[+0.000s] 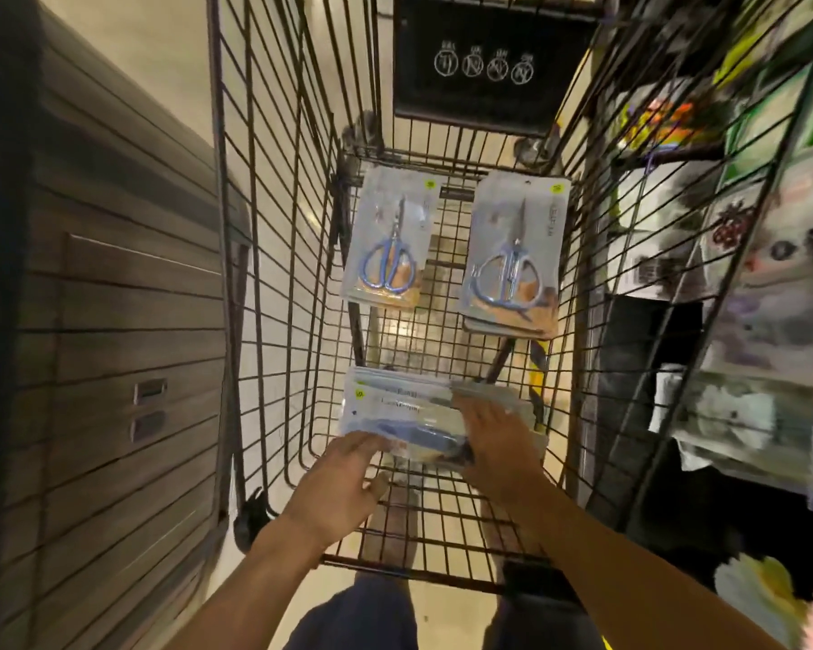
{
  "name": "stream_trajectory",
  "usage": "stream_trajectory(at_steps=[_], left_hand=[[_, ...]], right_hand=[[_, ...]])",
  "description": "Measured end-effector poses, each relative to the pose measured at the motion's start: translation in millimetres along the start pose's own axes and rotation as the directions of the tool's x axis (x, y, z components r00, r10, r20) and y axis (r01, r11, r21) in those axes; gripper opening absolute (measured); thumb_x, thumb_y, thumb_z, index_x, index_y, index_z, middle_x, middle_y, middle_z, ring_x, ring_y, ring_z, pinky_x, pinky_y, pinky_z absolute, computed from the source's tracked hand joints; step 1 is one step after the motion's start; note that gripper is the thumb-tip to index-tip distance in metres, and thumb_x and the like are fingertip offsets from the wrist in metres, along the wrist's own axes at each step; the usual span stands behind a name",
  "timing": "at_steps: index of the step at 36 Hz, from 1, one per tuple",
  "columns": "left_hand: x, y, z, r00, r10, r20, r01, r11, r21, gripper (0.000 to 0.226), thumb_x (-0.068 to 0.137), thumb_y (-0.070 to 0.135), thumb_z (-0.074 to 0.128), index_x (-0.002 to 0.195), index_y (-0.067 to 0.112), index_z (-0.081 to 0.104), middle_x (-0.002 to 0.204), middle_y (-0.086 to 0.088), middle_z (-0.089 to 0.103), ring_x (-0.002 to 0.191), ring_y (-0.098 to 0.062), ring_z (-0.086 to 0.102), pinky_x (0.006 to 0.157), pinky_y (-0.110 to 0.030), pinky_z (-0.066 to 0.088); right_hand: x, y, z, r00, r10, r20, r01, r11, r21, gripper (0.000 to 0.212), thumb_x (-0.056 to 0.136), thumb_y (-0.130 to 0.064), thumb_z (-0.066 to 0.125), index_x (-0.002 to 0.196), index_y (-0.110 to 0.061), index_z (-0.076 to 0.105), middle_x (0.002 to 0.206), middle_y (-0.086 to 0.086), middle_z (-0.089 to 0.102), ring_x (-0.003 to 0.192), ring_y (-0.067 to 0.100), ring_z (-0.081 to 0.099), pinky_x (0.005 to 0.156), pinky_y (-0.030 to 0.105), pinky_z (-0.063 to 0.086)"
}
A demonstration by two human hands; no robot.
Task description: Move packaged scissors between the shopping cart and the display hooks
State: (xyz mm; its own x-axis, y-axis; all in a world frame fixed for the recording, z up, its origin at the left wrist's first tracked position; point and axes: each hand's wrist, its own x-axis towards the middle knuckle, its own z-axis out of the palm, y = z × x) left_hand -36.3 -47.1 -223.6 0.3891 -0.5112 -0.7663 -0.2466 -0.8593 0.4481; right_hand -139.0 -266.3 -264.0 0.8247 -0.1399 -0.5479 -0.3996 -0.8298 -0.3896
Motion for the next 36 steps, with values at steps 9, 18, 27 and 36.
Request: stream_trajectory(at_steps=[9, 18, 27, 36], left_hand=[[-24, 28, -43, 0.992, -0.025, -0.122, -0.002, 0.978, -0.211, 0.04, 0.097, 0.023, 0.06, 0.136, 0.025, 0.055, 0.136, 0.01, 0.052, 0.125, -0.005, 0.046, 0.112, -0.024, 0.035], [-50, 75, -80, 0.974, -0.108, -0.201, -0.039, 0.789, -0.614, 0.064, 0.091, 0.042, 0.067, 0.129, 0.074, 0.026, 0.114, 0.022, 0.069, 0.104, -0.001, 0.068, 0.095, -0.041, 0.057], [-44, 85, -96, 0.967, -0.158, -0.2, -0.077, 0.566, -0.821, 0.092, 0.08, 0.005, 0.082, 0.15, 0.037, 0.031, 0.124, 0.006, 0.064, 0.107, -0.001, 0.065, 0.08, -0.018, 0.058], [-39, 65, -104, 0.96, -0.189, -0.206, -0.063, 0.571, -0.819, 0.09, 0.082, 0.0, 0.078, 0.148, 0.043, 0.036, 0.118, 0.014, 0.069, 0.097, -0.006, 0.072, 0.069, -0.027, 0.062]], right_hand=[[-16, -36, -74, 0.987, 0.158, -0.037, -0.122, 0.874, 0.47, 0.081, 0.077, -0.037, 0.083, 0.146, -0.042, 0.041, 0.124, -0.019, 0.062, 0.106, 0.008, 0.062, 0.087, 0.03, 0.057], [-38, -67, -104, 0.957, 0.289, 0.028, -0.181, 0.519, 0.836, 0.092, 0.076, -0.019, 0.087, 0.147, -0.045, 0.035, 0.131, -0.016, 0.057, 0.12, 0.012, 0.059, 0.099, 0.033, 0.056], [-46, -85, -100, 0.981, 0.178, 0.075, -0.136, 0.361, 0.923, 0.095, 0.084, 0.007, 0.073, 0.154, -0.039, 0.028, 0.138, -0.005, 0.056, 0.121, 0.005, 0.061, 0.092, 0.029, 0.058], [-41, -51, -94, 0.956, 0.276, 0.102, -0.242, 0.538, 0.808, 0.058, 0.084, 0.001, 0.076, 0.131, -0.027, 0.059, 0.115, -0.007, 0.063, 0.104, 0.015, 0.065, 0.091, 0.033, 0.059]])
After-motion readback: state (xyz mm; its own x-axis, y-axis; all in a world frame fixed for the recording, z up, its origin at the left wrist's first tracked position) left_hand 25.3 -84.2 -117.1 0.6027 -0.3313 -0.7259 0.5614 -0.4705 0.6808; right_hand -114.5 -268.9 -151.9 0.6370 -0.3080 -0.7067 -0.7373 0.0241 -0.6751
